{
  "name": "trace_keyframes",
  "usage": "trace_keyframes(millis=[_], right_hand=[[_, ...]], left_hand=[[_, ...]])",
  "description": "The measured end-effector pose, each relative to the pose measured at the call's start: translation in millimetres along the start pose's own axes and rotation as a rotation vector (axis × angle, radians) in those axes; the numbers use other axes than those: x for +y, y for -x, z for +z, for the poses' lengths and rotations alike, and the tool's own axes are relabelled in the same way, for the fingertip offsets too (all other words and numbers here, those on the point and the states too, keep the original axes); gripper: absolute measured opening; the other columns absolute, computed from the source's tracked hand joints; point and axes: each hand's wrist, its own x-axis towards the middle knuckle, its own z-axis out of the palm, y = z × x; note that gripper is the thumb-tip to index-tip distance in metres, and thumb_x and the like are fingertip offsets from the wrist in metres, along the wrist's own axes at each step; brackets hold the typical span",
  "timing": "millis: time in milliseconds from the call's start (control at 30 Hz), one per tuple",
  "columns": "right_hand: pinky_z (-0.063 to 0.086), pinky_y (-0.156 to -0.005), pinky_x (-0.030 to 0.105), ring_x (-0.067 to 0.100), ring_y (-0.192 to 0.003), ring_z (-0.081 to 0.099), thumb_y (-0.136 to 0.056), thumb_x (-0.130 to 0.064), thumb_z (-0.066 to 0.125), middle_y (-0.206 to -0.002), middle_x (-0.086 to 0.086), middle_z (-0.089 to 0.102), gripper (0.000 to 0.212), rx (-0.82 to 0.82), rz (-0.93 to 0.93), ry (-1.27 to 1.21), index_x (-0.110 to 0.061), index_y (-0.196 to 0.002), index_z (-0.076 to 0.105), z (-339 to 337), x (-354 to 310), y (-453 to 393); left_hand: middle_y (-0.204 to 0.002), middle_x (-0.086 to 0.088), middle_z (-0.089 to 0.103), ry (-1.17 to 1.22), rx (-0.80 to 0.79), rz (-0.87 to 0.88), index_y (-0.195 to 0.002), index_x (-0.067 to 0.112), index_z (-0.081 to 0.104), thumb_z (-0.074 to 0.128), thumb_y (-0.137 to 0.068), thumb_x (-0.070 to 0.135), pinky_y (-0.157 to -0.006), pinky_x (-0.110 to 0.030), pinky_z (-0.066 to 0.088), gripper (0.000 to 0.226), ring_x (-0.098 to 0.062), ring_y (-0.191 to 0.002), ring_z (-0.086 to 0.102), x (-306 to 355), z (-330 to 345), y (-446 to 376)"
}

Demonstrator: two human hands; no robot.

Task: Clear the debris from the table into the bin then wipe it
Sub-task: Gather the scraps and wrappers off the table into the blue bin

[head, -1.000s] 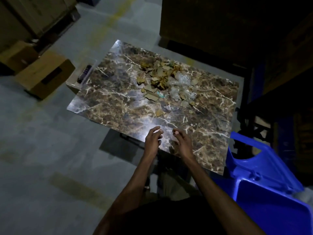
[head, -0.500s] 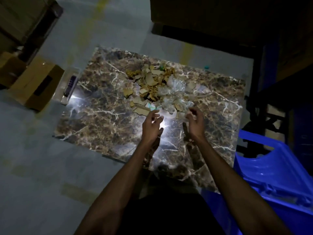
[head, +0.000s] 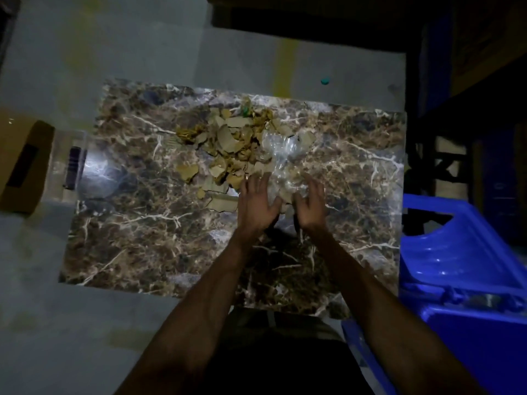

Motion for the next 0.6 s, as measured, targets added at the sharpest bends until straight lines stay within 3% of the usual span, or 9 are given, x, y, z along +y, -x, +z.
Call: trace_keyframes(millis=[133,267,400,533,600], right_hand=[[0.043,-0.107,0.018,0.011,-0.132,0.043,-0.102,-0.024,0.056,-0.145,0.001,0.039,0.038,0.063,0.076,-0.088,-0.015,-0.139,0.058,2.3,2.1,5.5],[0.039,-0.115,0.032,0.014,-0.138,0.043,-0.102,-0.029,0.057,-0.143,-0.004,0.042,0.020,0.149,0.091,-0.190,-0.038,-0.119,0.061,9.8,-2.2,1.3],[0.042,-0.107,0.024,0.008,-0.131,0.052,-0.106,-0.029,0.052,-0.139,0.001,0.056,0.033,0.139,0.090,-0.234,-0.016,-0.136,0.060,23.4,-2.5,1.7],[0.044,-0.109,0.025,0.011,-0.131,0.056,-0.109,-0.022,0.045,-0.137,0.001,0.063,0.034,0.118,0.126,-0.338,-0.009,-0.135,0.063,42.6,-14.7,8.7],[0.045,-0.104,0.019,0.005,-0.125,0.059,-0.110,-0.016,0.043,-0.131,0.002,0.066,0.032,0.130,0.162,-0.384,-0.004,-0.130,0.066,48.8,-21.6,13.1]], left_hand=[[-0.151,-0.004,0.044,0.232,0.053,-0.145,-0.152,0.025,0.041,0.050,-0.093,0.055,-0.114,-0.038,0.026,0.067,-0.025,-0.140,0.033,-7.2,11.6,16.1],[-0.143,-0.010,0.052,0.365,0.204,-0.143,-0.140,0.012,0.056,0.046,-0.101,0.054,-0.114,-0.049,0.036,0.058,-0.028,-0.136,0.043,-13.7,26.8,21.7],[-0.144,-0.006,0.055,0.595,0.240,-0.216,-0.137,0.011,0.059,0.052,-0.103,0.043,-0.112,-0.052,0.039,0.046,-0.023,-0.138,0.046,-6.0,39.6,16.3],[-0.140,0.016,0.058,1.067,0.216,-0.446,-0.141,0.029,0.054,0.059,-0.100,0.033,-0.115,-0.048,0.043,0.041,-0.010,-0.136,0.051,27.5,32.9,16.2],[-0.143,0.004,0.059,1.157,0.256,-0.518,-0.142,0.021,0.053,0.059,-0.097,0.030,-0.114,-0.045,0.044,0.046,-0.015,-0.136,0.053,37.6,25.9,12.0]])
